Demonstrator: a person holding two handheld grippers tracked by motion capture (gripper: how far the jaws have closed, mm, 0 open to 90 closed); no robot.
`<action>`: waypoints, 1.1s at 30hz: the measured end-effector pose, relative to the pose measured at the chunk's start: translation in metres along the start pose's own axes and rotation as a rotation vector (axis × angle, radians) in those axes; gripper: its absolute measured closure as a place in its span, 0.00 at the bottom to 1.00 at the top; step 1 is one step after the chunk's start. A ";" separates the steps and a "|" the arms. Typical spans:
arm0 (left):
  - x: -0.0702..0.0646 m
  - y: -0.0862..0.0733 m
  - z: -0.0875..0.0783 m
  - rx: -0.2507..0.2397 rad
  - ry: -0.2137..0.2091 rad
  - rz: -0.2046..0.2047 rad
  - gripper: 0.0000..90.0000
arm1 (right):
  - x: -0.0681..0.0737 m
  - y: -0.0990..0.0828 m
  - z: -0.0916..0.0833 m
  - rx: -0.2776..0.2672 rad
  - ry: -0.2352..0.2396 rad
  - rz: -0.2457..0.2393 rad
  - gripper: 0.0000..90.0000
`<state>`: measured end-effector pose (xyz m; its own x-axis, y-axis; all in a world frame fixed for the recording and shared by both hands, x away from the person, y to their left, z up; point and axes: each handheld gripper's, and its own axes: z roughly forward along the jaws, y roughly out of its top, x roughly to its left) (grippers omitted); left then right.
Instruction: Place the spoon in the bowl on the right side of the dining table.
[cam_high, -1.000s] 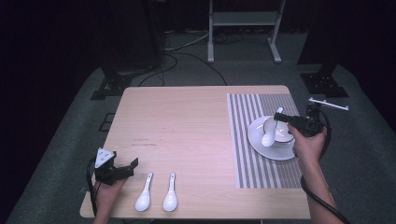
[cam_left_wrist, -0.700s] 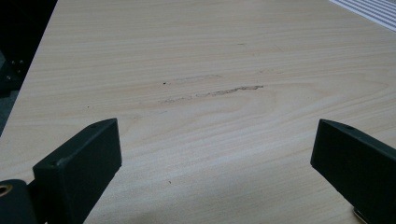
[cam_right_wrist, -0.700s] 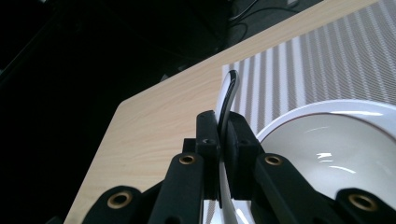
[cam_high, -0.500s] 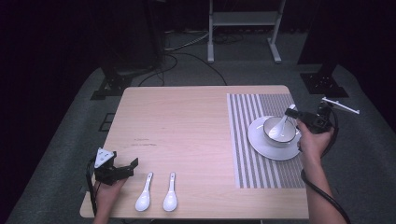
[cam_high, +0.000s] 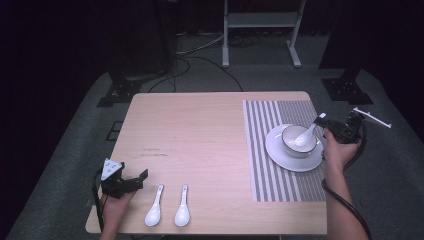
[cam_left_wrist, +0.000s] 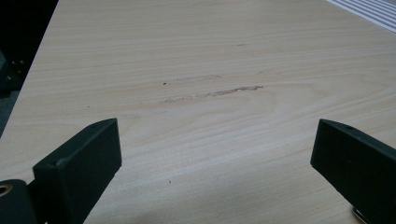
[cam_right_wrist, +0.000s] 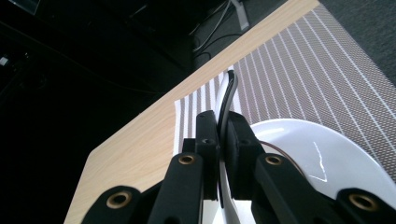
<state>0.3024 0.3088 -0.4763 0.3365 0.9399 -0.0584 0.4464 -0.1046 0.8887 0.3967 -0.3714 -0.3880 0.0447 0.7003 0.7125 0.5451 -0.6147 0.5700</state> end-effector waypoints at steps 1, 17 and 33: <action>0.000 0.000 0.000 0.000 0.001 0.001 0.01 | -0.001 0.000 0.000 -0.004 -0.003 0.002 0.94; 0.000 0.000 0.000 0.000 -0.001 -0.003 0.01 | -0.011 -0.006 0.007 -0.032 -0.052 0.018 0.94; 0.000 0.000 0.000 0.000 -0.001 -0.003 0.01 | -0.019 -0.018 0.020 0.030 -0.060 -0.011 0.94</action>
<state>0.3025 0.3090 -0.4763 0.3357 0.9399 -0.0619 0.4476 -0.1013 0.8885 0.4028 -0.3663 -0.4206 0.0878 0.7280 0.6799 0.5703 -0.5964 0.5649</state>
